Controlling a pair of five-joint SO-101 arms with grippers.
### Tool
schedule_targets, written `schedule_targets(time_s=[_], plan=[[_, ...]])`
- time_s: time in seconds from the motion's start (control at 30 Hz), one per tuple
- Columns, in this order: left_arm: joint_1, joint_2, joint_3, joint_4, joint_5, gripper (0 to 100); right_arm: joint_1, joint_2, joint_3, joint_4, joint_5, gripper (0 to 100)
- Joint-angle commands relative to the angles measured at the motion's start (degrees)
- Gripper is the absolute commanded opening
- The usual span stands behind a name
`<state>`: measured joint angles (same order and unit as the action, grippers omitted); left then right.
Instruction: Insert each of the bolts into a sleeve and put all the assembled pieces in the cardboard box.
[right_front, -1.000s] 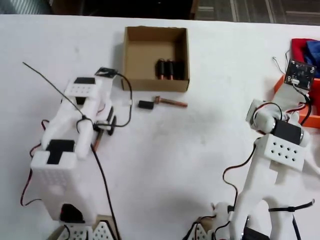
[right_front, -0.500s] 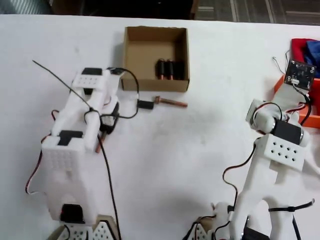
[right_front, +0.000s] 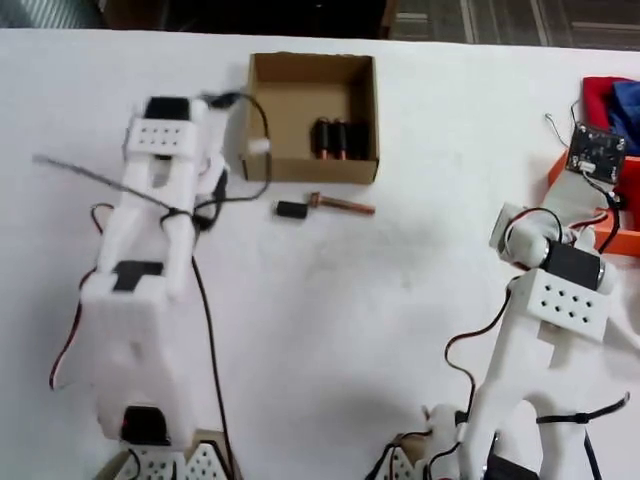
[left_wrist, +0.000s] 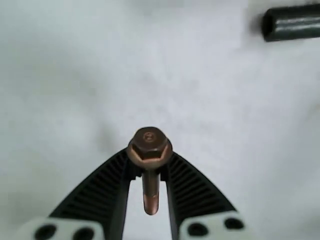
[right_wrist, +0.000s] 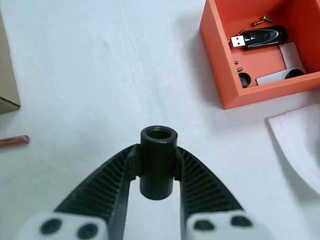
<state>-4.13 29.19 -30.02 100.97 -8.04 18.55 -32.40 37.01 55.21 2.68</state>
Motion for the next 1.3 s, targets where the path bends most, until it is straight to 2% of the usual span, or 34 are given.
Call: schedule_targets(time_s=[0.0,0.1,0.17,0.33,0.47,0.57,0.73,0.9,1.0,1.17,1.27], plan=[[3.3,-18.1,1.4,1.3,0.1,2,-0.7,-1.2,-0.3,-0.7,-0.3,2.2],[5.2,-31.7,8.4,-0.7,0.2,2,-2.2,-4.1,1.5,-0.7,-0.3,2.2],[4.7,-40.8,15.5,-5.5,1.5,2,-5.1,-7.5,4.2,-0.7,-0.2,2.2],[0.9,-60.3,45.4,-26.4,4.3,3,-14.4,-21.4,14.5,-3.4,0.1,2.2],[-1.2,-71.7,67.8,-43.6,1.1,3,-17.2,-35.0,24.3,-9.2,2.9,2.2],[-2.0,-80.4,77.8,-50.7,-2.5,3,-20.6,-43.5,29.5,-10.8,5.9,2.2],[-2.1,-94.5,88.3,-52.2,-6.9,3,-27.4,-52.1,34.3,-10.9,6.5,2.2],[-2.1,-105.8,94.9,-52.0,-12.6,3,-30.2,-53.1,35.0,-11.7,6.6,2.2],[-2.9,-109.5,98.9,-51.9,-13.2,3,-30.5,-53.1,36.5,-14.5,6.6,2.2],[-8.1,-114.3,103.3,-52.4,-13.2,3,-30.5,-53.1,40.2,-20.2,6.3,2.2],[-10.5,-118.5,104.8,-56.1,-13.1,3,-30.9,-53.1,40.6,-21.5,6.2,2.2]])
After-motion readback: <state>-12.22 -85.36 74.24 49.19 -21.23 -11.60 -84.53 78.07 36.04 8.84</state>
